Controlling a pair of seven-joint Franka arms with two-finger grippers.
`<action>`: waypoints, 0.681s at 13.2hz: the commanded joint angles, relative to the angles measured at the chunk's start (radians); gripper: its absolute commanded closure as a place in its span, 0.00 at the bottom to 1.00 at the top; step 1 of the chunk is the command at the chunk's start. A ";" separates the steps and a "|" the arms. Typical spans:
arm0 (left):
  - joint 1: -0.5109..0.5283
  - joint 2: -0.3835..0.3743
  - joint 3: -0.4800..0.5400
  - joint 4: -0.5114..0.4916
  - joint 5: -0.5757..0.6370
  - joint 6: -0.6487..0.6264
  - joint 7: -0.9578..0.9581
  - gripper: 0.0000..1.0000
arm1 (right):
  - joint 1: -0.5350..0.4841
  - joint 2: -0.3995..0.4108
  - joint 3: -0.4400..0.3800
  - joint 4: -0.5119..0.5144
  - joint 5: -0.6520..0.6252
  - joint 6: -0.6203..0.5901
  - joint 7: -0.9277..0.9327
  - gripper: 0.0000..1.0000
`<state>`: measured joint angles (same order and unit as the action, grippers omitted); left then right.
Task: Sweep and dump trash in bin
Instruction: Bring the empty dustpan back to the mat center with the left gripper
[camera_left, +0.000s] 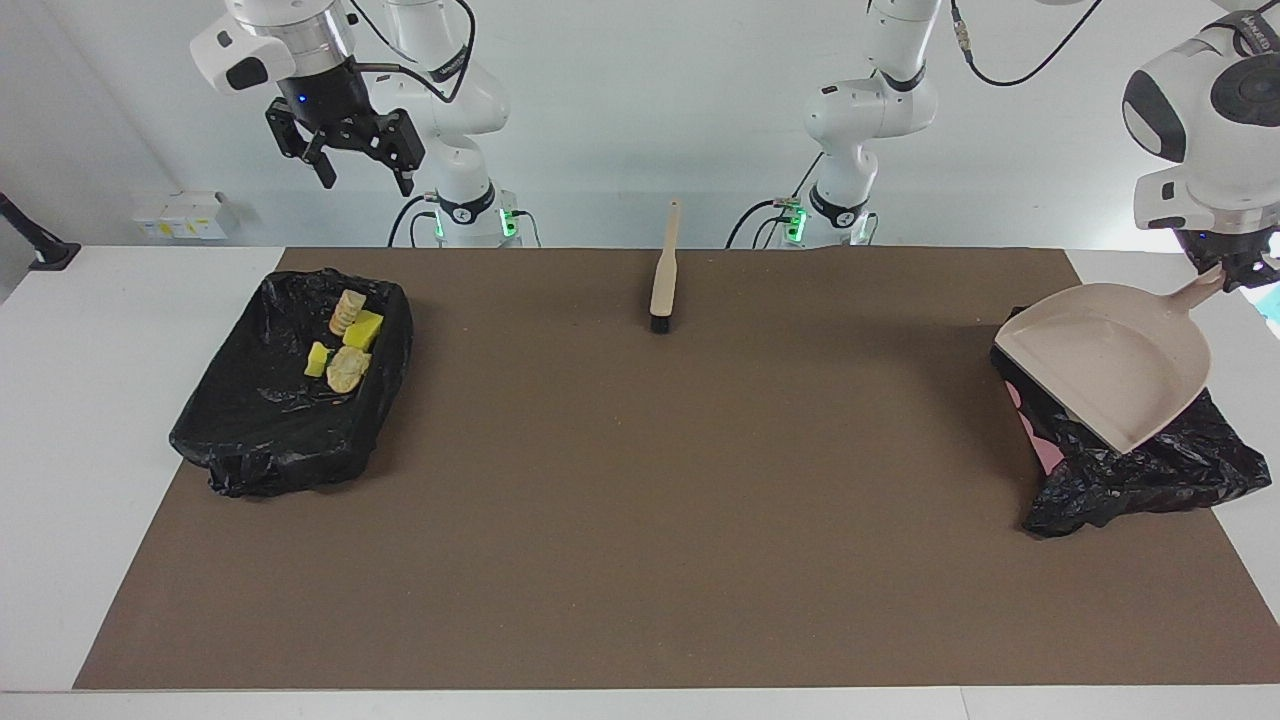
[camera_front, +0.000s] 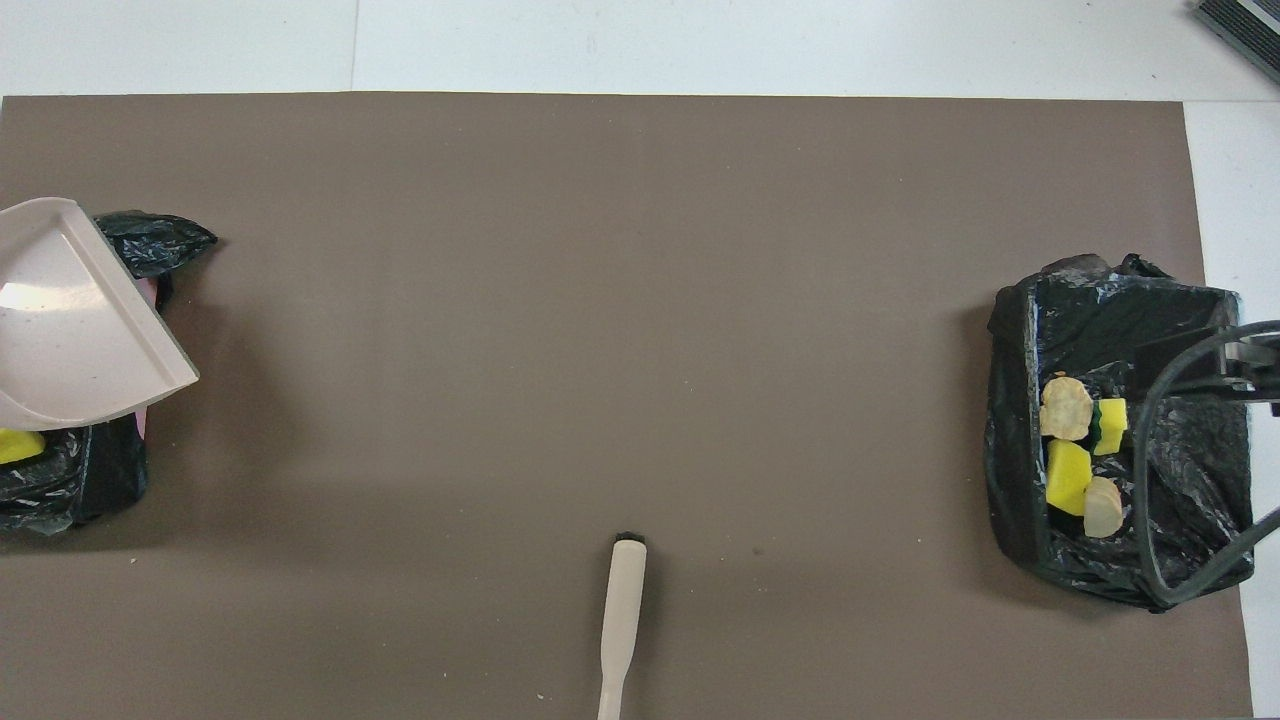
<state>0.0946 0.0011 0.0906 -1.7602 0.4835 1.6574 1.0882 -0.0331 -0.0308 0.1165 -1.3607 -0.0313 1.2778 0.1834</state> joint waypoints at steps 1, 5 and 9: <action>-0.012 -0.030 -0.041 -0.012 -0.077 -0.098 -0.135 1.00 | -0.007 0.048 0.005 0.072 -0.033 -0.054 -0.077 0.00; -0.024 -0.036 -0.123 -0.039 -0.204 -0.182 -0.351 1.00 | 0.002 0.049 0.000 0.075 -0.022 -0.046 -0.087 0.00; -0.024 -0.050 -0.285 -0.087 -0.311 -0.186 -0.630 1.00 | -0.001 0.022 -0.001 0.061 -0.019 -0.043 -0.088 0.00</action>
<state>0.0780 -0.0104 -0.1450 -1.8051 0.2214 1.4793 0.5717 -0.0291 0.0009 0.1140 -1.3070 -0.0454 1.2489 0.1245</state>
